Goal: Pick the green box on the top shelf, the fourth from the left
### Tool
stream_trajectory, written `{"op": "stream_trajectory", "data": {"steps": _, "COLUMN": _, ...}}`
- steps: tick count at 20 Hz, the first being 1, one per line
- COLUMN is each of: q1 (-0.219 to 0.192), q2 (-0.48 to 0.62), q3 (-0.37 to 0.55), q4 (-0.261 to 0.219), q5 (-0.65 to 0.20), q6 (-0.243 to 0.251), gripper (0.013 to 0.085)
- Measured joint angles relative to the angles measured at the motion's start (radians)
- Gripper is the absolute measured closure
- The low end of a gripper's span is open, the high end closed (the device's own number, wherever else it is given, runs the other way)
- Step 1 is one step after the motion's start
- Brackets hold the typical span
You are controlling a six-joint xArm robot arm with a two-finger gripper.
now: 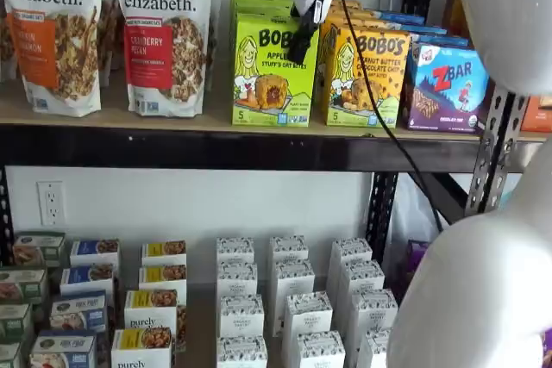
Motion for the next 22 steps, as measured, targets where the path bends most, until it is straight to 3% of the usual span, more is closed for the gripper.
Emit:
{"op": "stream_trajectory", "data": {"steps": 3, "q1": 0.000, "q2": -0.001, "q3": 0.001, "q4": 0.000, "q5": -0.001, "q6": 0.000, "gripper": 0.0570}}
{"op": "stream_trajectory", "data": {"steps": 7, "q1": 0.000, "q2": -0.001, "q3": 0.000, "q4": 0.002, "q5": 0.002, "q6": 0.001, "gripper": 0.0690}}
{"op": "stream_trajectory", "data": {"steps": 22, "q1": 0.006, "q2": -0.001, "q3": -0.010, "q4": 0.001, "q5": 0.021, "q6": 0.007, "gripper": 0.0690}}
